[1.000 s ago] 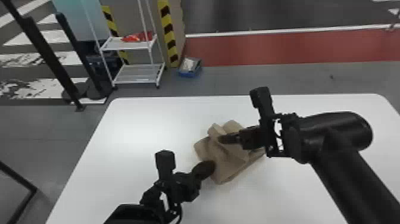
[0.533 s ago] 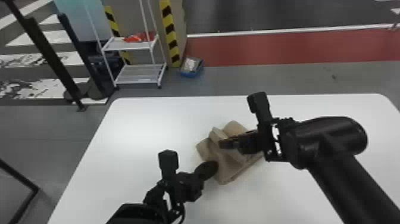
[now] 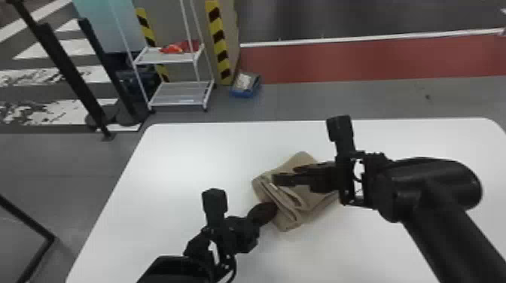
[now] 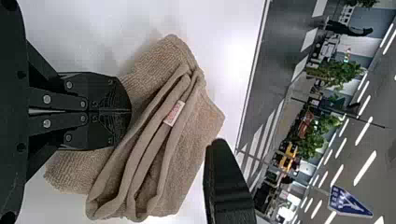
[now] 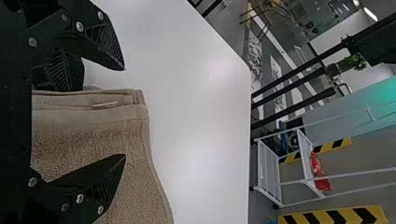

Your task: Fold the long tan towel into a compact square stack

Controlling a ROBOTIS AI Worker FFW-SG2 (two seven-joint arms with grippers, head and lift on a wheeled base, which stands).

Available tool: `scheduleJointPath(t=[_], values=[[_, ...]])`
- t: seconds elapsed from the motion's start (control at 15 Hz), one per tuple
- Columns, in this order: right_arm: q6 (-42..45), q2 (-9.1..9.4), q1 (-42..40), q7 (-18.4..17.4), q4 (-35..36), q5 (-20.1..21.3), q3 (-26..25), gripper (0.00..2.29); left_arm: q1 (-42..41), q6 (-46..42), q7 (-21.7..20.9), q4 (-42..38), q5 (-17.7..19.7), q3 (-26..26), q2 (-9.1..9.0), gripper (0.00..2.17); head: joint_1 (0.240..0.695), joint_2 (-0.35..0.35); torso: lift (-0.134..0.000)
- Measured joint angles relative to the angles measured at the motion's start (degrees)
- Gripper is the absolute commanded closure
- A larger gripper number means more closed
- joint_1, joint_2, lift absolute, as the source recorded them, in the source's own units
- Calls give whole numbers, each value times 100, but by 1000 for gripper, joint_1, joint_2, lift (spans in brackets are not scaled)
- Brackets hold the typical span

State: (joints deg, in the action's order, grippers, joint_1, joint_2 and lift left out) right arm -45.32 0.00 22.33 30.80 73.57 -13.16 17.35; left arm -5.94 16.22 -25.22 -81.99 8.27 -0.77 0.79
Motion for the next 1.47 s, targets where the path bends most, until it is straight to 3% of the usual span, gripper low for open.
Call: scheduleJointPath(t=[0.13, 0.2, 0.33, 0.4, 0.6, 1.07, 1.47], values=[[-289, 0, -337, -13, 600, 30, -300, 211, -8, -30, -2, 0, 58, 46, 7, 1841, 695, 168, -57], [-529, 0, -561, 6, 999, 44, -521, 687, -22, -85, -12, 0, 92, 79, 9, 1841, 695, 158, -57], [-925, 0, -1014, 95, 1648, -35, -965, 1929, -37, -197, -22, 0, 179, 134, 15, 1841, 695, 144, -57], [-1058, -7, -1165, 196, 1795, -82, -1129, 2078, -37, -226, -32, 0, 204, 152, 16, 1841, 695, 140, -57], [-1065, -89, -1527, 536, 1865, -122, -1642, 2142, -17, -252, -51, -1, 243, 173, 18, 1841, 695, 102, -57], [83, -105, -2146, 562, 1745, -64, -1860, 2142, -27, -258, -95, -12, 246, 257, 36, 1841, 695, 78, -57], [728, -53, -1531, 284, 537, 435, -1763, 2142, -390, -238, -93, -529, 432, 363, 50, 1838, 695, 72, -57]])
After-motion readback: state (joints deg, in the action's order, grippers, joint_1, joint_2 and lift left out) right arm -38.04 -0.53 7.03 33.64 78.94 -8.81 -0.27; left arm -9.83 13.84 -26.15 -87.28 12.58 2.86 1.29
